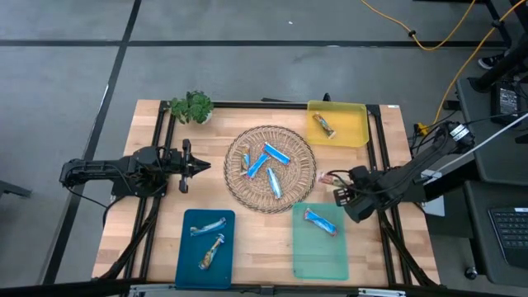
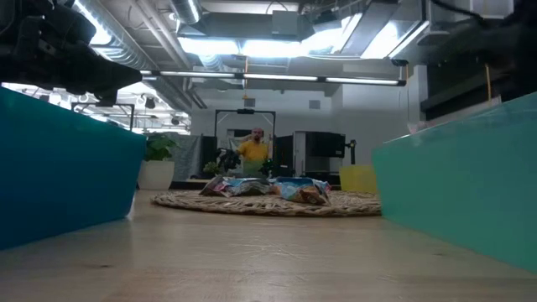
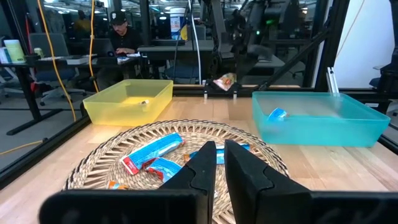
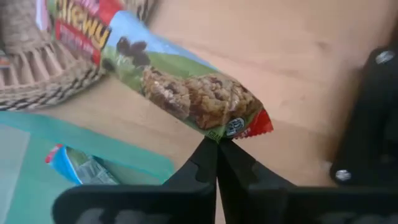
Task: Pick and place Granola Bars by type
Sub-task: Put the red granola bar into the green bin
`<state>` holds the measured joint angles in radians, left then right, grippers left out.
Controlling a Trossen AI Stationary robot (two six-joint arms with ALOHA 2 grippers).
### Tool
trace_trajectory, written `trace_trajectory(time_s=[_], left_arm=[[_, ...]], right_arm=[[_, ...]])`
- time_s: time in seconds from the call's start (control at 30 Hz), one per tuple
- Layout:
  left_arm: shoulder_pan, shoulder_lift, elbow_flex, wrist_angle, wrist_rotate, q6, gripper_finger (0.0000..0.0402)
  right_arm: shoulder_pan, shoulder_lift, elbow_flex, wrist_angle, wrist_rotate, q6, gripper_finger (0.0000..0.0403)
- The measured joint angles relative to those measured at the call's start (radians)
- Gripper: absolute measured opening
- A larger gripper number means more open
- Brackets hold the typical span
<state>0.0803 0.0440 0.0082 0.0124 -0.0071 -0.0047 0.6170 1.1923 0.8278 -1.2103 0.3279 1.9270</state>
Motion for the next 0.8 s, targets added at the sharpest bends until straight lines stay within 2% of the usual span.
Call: trace_trajectory(time_s=[0.37, 0.8], left_arm=[[0.000, 0.000, 0.000, 0.000, 0.000, 0.000, 0.0026], [0.000, 0.000, 0.000, 0.000, 0.000, 0.000, 0.0025]], right_arm=[[0.000, 0.000, 0.235, -0.175, 0.007, -0.148, 0.0006], [0.000, 0.000, 0.466, -0.208, 0.020, -0.424, 0.0005]])
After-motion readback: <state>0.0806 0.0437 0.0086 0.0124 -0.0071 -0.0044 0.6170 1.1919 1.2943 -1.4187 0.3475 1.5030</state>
